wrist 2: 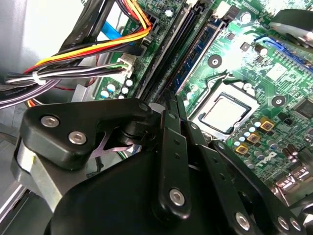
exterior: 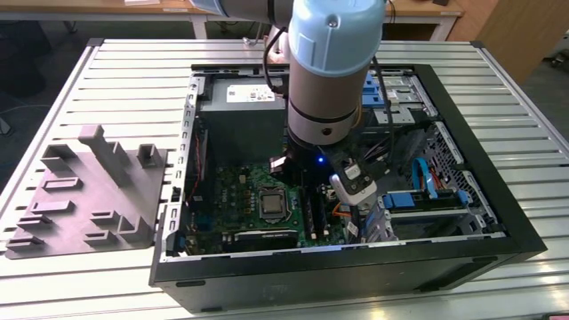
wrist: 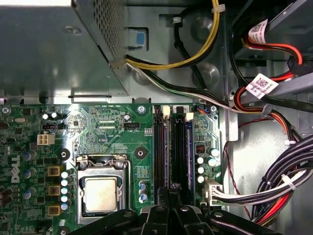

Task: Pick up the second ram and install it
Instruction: 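Insert the second ram into the second slot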

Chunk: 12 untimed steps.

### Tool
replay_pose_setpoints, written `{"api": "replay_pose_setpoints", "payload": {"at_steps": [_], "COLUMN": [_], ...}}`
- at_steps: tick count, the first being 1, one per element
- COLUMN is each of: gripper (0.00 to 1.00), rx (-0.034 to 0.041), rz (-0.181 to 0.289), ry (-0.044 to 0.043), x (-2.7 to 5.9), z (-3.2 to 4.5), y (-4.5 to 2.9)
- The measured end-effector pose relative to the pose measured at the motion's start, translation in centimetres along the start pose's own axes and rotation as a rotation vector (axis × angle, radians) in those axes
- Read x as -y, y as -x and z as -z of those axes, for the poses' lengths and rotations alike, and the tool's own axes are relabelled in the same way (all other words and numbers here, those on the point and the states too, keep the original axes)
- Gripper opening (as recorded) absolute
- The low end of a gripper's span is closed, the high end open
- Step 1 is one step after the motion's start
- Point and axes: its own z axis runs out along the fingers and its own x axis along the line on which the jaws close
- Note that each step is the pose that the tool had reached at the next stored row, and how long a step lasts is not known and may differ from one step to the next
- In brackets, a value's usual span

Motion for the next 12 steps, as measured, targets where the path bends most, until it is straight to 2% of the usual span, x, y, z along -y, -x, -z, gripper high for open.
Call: {"api": "replay_pose_setpoints", "payload": {"at_steps": [12], "gripper": [0.11], "rx": [0.0000], "rz": [0.000], "ry": [0.0000], "x": [-0.04], "z": [-0.18], "y": [-0.03]}}
